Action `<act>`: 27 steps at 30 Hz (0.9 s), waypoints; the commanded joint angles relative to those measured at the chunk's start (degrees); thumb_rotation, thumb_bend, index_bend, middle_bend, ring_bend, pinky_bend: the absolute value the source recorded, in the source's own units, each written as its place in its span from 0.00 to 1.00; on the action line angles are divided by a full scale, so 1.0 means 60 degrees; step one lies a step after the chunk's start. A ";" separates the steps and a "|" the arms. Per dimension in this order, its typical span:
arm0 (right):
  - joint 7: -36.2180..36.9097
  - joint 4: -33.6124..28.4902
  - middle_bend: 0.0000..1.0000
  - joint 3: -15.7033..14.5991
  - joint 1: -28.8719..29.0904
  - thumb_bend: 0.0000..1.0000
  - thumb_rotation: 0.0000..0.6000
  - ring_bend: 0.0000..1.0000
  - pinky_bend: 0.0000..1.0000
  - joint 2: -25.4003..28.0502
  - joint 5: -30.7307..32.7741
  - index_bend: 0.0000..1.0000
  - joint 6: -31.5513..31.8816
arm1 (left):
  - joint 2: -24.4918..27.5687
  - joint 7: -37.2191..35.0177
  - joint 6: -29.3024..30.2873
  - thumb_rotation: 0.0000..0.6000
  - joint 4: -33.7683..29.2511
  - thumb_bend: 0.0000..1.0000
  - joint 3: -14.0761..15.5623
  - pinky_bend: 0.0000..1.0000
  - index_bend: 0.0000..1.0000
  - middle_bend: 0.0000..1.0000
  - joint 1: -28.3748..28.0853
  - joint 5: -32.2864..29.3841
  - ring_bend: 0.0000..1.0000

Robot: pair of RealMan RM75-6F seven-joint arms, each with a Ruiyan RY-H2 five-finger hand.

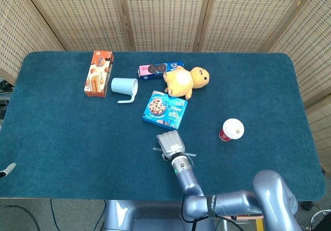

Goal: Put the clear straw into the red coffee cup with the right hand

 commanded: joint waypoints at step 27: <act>-0.0216 0.0390 0.88 -0.0289 -0.0262 0.45 1.00 0.74 0.94 -0.0281 -0.0427 0.69 -0.0489 | 0.0016 -0.0083 -0.0069 1.00 0.0045 0.11 -0.0031 0.00 0.00 0.00 -0.0035 -0.0072 0.00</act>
